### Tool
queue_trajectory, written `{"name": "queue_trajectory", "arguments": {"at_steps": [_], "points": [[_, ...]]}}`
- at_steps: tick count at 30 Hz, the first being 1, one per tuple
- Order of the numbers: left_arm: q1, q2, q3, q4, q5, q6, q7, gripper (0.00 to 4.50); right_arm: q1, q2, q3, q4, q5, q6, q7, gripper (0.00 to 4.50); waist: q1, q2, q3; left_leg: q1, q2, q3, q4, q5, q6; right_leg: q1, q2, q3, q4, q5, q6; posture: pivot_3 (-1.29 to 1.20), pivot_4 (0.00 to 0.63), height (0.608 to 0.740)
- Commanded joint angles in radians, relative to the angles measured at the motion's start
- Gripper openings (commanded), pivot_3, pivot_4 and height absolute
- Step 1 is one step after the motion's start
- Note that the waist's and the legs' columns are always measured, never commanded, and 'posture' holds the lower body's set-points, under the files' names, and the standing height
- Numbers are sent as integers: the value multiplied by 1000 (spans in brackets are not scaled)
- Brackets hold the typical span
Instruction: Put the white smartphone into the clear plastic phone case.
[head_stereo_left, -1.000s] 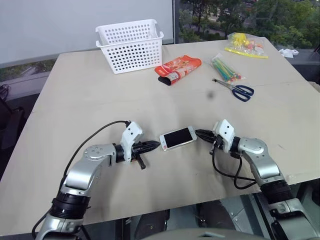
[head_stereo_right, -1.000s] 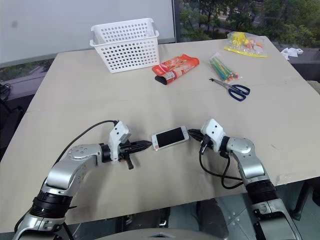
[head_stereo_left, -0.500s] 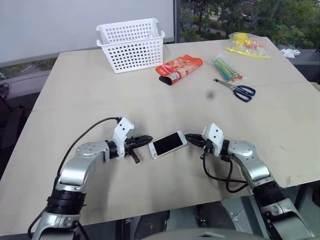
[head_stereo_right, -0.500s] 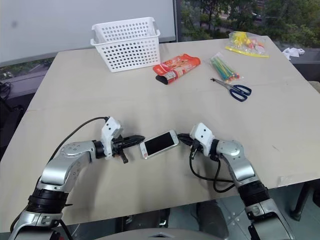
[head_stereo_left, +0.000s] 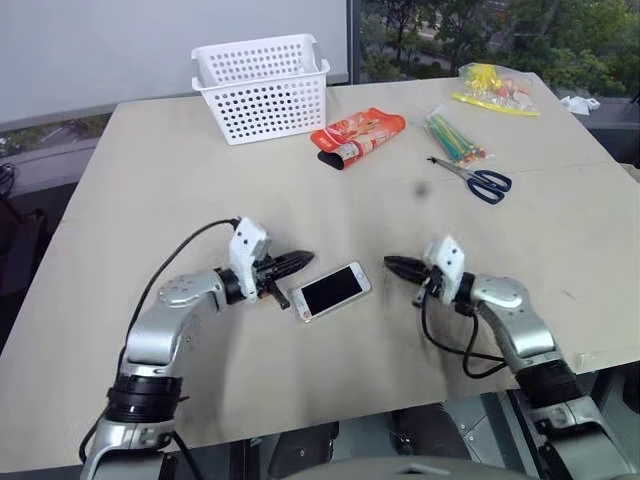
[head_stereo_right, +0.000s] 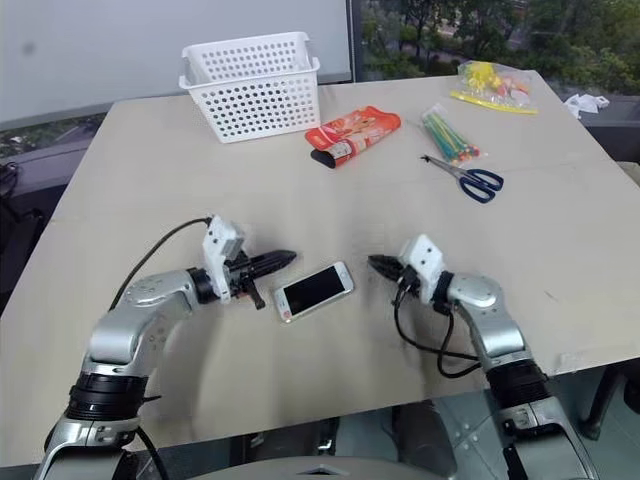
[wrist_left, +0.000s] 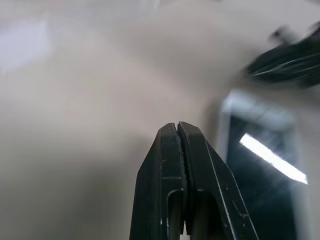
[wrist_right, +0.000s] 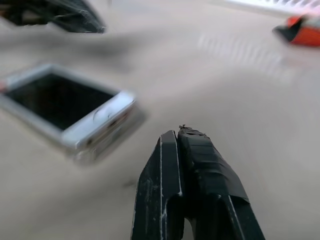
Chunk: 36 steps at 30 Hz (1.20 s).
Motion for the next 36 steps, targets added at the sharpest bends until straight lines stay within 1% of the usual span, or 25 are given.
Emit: {"name": "queue_trajectory", "arguments": {"at_steps": [1, 5, 9, 14, 18, 20, 21, 23, 27, 31, 33, 36], "points": [[59, 31, -83, -73, 2, 30, -44, 0, -5, 45, 17, -71, 72, 20, 26, 58, -5, 0, 0, 1, 1, 1, -1, 0, 0, 0, 1, 1, 0, 0, 0, 0, 150, 740], [78, 49, -155, -24, 95, -1, -12, 0, 6, 44, 74, -27, 15, -4, 31, 58, 4, 0, 1, 0, 1, 0, -1, 0, 0, -1, 2, 0, 0, -1, -2, 0, 150, 740], [63, 51, -172, 30, 161, -42, 22, 0, 3, 40, 98, 22, -22, -14, 25, 58, 6, 0, 0, 1, 0, 0, 1, 0, 0, 1, 1, 0, 0, -2, -4, 0, 150, 740], [75, 48, -184, 43, 182, -68, 21, 0, -21, 5, 126, 102, -103, -14, 11, 58, 3, -1, -2, 4, 0, 3, 2, 0, 0, 2, 1, 3, 1, -3, -2, 0, 150, 740], [77, 45, -185, 44, 182, -73, 24, 0, -34, -29, 174, 124, -157, -16, 38, 58, 4, -1, -5, 4, 1, 2, 2, 0, 0, 2, 2, 3, 1, -2, -3, 0, 150, 740], [77, 44, -185, 45, 181, -75, 26, 0, -38, -45, 208, 127, -187, -48, 59, 58, 3, -1, -7, 4, 1, 2, 2, 0, 0, 2, 3, 3, 1, -2, -3, 0, 150, 740], [78, 44, -184, 46, 182, -75, 26, 0, -38, -38, 208, 128, -182, -60, 58, 58, 3, -2, -7, 4, 1, 3, 2, 0, 0, 2, 3, 3, 1, -2, -3, 0, 150, 740], [78, 43, -184, 46, 182, -76, 27, 0, -49, 10, 159, 127, -130, -43, 12, 58, 3, -4, -9, 4, 2, 3, 2, 0, 0, 2, 3, 3, 1, -2, -3, 0, 150, 740], [83, 41, -186, 46, 182, -77, 27, 0, -79, 67, 76, 141, -76, -63, -42, 58, 1, -4, -9, 5, 3, 3, 2, 0, 0, 2, 4, 4, 2, 0, -6, 0, 150, 740], [88, 39, -190, 48, 184, -80, 27, 0, -83, 115, 18, 105, 17, -63, -27, 58, 2, -4, -9, 4, 3, 3, 2, 0, 0, 1, 5, 4, 1, 0, -6, 0, 150, 740], [91, 39, -192, 51, 185, -84, 26, 0, -73, 118, 27, 80, 41, -58, 14, 58, 2, -3, -8, 4, 3, 3, 2, 0, 0, 1, 5, 4, 1, 0, -7, 0, 150, 740], [92, 39, -192, 53, 182, -84, 25, 0, -53, 89, 82, 73, 8, -58, 64, 58, 2, -3, -8, 4, 3, 3, 2, 0, 0, 1, 5, 4, 1, 0, -7, 0, 150, 740]]}}
